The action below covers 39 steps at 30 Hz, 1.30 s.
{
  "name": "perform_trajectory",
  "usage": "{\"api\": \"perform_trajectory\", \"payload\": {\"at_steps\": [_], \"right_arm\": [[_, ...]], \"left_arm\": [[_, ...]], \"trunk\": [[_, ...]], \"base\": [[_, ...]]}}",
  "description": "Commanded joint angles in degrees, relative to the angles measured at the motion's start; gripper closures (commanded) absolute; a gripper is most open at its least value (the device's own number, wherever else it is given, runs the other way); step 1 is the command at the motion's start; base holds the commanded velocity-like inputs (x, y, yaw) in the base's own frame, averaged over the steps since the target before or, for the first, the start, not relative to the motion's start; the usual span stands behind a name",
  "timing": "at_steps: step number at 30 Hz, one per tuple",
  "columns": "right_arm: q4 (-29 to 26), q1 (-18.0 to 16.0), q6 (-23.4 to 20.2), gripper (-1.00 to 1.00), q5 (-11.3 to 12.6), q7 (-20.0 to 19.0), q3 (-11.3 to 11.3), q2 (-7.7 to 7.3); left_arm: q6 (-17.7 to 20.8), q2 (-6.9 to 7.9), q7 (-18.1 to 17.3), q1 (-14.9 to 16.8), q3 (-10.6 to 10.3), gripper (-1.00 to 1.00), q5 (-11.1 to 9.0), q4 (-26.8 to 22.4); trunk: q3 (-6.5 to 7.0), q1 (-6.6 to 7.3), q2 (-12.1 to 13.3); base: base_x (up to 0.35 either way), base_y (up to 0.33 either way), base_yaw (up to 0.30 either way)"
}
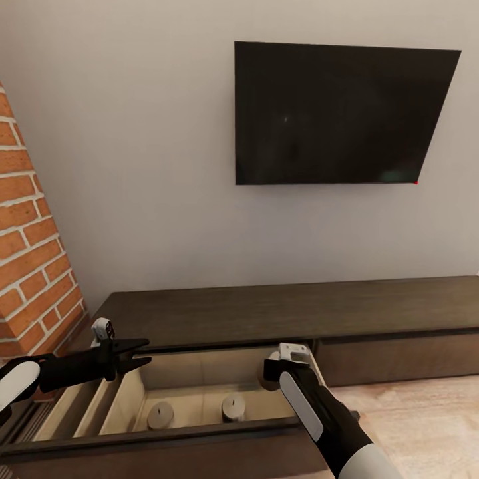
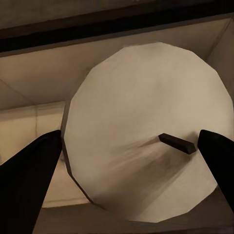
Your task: Place each of the two pumpkins and all three candles from the living room inside a cabinet in the living room (use any cabinet), then make sure every cabinet is closed, and position the cauldron so it is next to a table in the living room.
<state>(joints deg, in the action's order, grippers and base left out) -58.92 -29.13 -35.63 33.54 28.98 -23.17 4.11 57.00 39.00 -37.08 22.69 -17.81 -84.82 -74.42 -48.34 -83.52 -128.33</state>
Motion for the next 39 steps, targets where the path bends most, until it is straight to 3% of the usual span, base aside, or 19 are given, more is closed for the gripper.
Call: {"api": "perform_trajectory", "payload": {"at_steps": [1,11,20,31,39], "right_arm": [[-0.1,-0.1,-0.1,1.0,0.6,0.6,-0.1,-0.04],[0.3,-0.1,-0.5,1.0,0.7,0.7,-0.1,-0.01],[10.5,-1.8,-0.7,1.0,0.9,0.7,-0.1,0.1],[16.5,-4.0,-0.1,1.0,0.9,0.7,-0.1,0.7],[17.6,-4.3,-0.1,1.0,0.9,0.6,-0.1,0.89]], "left_arm": [[0.1,0.04,-0.2,0.1,-0.1,-1.0,-0.1,0.0],[0.1,0.02,-0.1,0.1,-0.1,-1.0,0.0,0.1],[0.0,0.02,-0.1,0.1,-0.1,-1.0,-0.1,0.1],[0.0,0.02,-0.1,0.1,-0.1,-1.0,0.0,0.2],[0.0,0.07,-0.2,0.1,-0.1,-1.0,0.1,0.2]], "trunk": [[-0.06,0.0,0.0],[-0.06,0.0,0.0],[-0.06,0.0,0.0],[-0.06,0.0,0.0],[-0.06,0.0,0.0]], "base": [[0.112,0.0,0.0],[0.157,-0.01,0.0],[0.116,-0.059,0.0],[0.064,0.015,0.0],[0.098,0.053,0.0]]}}
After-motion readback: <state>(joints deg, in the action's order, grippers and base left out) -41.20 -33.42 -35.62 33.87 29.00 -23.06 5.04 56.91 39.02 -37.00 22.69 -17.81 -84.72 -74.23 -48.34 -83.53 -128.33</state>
